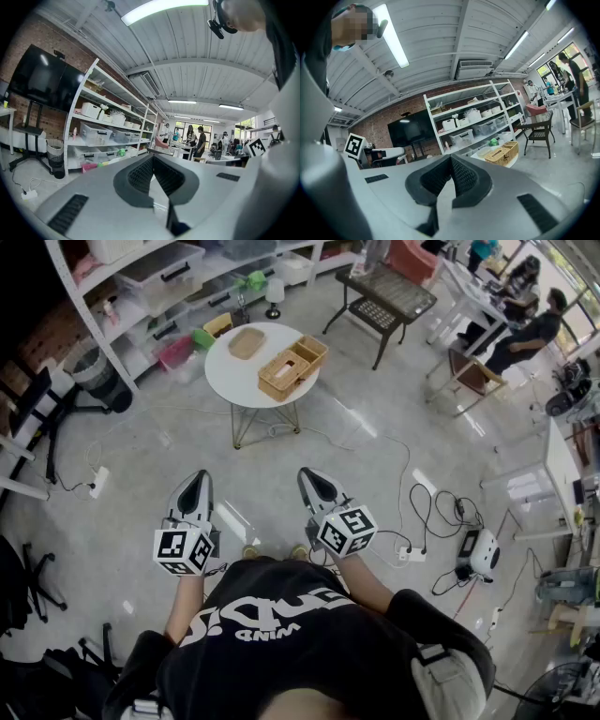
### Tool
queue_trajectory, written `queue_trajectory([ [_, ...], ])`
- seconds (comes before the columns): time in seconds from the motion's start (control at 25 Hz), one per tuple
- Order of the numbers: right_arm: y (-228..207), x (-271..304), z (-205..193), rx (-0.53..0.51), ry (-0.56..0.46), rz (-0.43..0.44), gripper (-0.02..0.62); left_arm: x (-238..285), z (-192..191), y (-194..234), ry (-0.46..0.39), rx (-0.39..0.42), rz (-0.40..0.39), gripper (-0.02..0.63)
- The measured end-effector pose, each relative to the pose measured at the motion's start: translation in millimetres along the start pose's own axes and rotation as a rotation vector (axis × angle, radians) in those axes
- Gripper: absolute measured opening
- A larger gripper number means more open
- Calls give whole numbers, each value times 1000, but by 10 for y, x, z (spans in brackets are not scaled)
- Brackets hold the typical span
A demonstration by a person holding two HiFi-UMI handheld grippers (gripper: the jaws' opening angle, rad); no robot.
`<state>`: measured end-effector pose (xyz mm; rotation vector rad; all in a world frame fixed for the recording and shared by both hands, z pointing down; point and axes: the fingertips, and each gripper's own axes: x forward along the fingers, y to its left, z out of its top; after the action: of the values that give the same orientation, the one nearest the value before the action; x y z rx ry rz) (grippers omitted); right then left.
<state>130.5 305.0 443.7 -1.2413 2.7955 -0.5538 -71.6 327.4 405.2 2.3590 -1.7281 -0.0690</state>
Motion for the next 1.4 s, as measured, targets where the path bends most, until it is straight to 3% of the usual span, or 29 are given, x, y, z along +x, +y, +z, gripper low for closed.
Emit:
queue_trajectory([
  [0.24,185,93,-43,4,10,25,-2,-93,7,50,8,-10,-16,-2],
  [0.48,197,106,-81,18,-15,-26,-2,-46,39,146,-16,-12,-61,-2],
  [0.84,60,344,-81,27,-24,-67,-2,96,-31,384,-8,-27,-46,-2],
  [1.4,-536,1292,127,35,-16,-62,-2,1067,50,819,3,-27,-35,-2],
])
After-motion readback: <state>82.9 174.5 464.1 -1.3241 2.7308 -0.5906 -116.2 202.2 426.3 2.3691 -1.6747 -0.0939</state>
